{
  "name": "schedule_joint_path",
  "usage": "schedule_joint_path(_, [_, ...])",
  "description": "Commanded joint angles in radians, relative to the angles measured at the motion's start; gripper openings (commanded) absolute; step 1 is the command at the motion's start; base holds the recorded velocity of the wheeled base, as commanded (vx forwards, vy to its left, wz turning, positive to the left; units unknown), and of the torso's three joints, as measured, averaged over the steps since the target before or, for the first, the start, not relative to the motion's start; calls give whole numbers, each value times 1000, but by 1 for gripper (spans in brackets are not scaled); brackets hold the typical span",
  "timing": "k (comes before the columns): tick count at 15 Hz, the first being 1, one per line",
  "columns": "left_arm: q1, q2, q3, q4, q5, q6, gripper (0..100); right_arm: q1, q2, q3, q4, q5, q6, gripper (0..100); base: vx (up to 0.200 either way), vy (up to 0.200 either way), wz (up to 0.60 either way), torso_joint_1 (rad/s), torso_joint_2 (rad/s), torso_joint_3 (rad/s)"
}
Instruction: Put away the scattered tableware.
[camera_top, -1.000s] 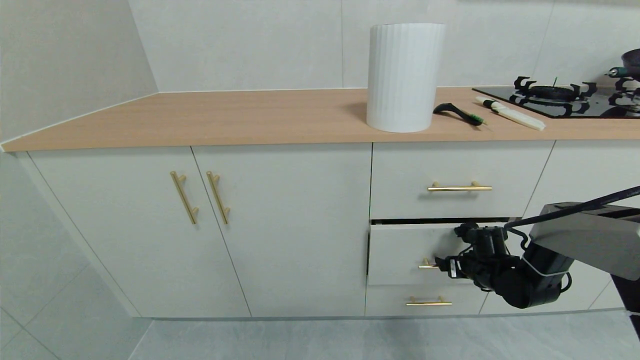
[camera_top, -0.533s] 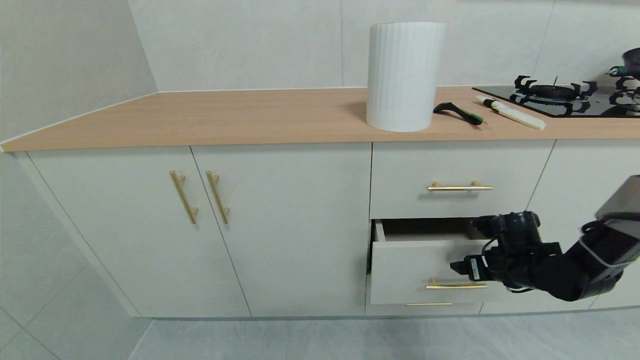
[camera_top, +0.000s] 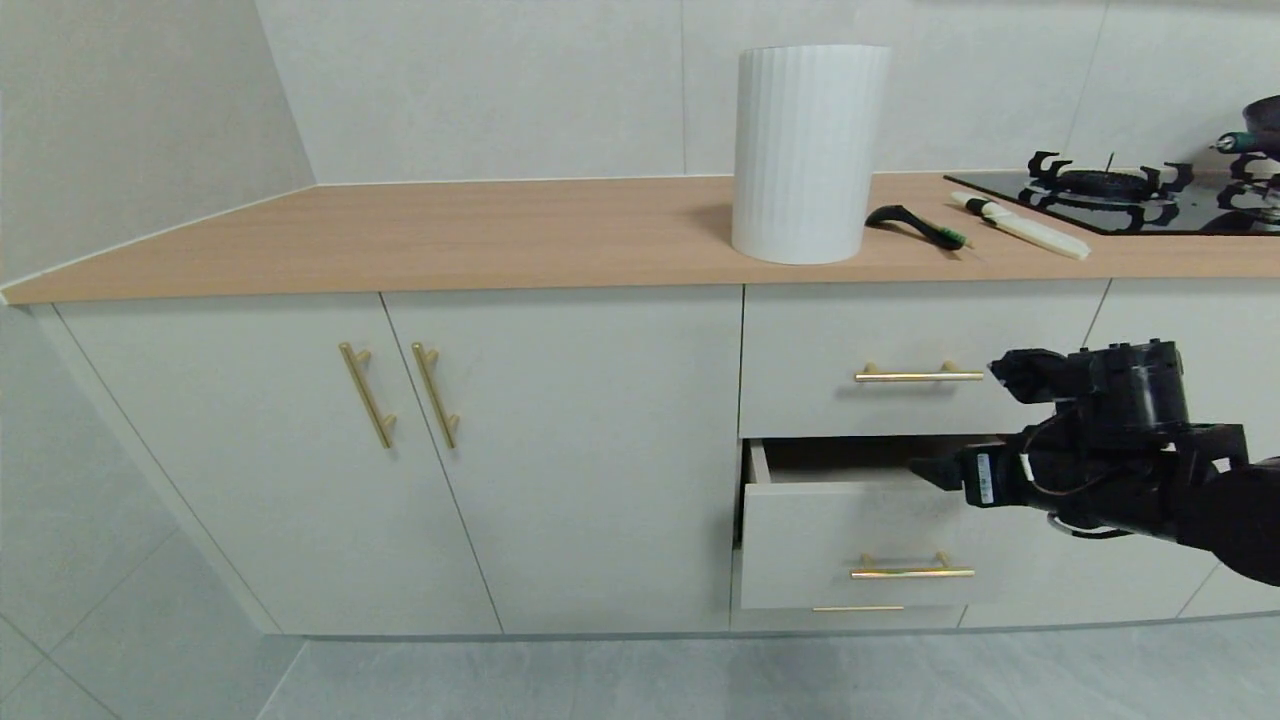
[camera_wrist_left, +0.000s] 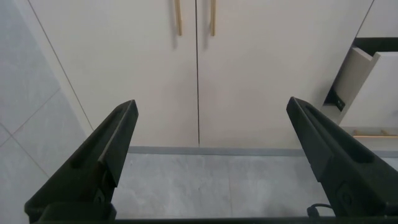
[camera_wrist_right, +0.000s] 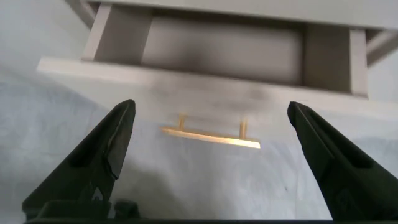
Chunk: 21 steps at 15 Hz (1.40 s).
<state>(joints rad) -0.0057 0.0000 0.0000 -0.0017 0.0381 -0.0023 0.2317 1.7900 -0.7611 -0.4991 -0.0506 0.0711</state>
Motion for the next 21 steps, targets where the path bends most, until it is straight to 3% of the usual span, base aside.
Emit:
schedule_joint_path(1, [0,0,0,0,0,-1,100,15,160,8,-139,-32,1,100,0,0,0,0,0,0])
schedule_joint_path(4, [0,0,0,-1,0,-1,100,14,313,12,-377,-107,-1,100,0,0,0,0,0,0])
schedule_joint_path(6, [0,0,0,0,0,-1,100,12,351,9,-421,-110,-1,100,0,0,0,0,0,0])
schedule_joint_path(14, [0,0,0,0,0,-1,100,8,402,3,-472,-110,-2,100,0,0,0,0,0,0])
schedule_joint_path(21, [0,0,0,-1,0,-1,100,8,333,25,-371,-101,-5,100,0,0,0,0,0,0])
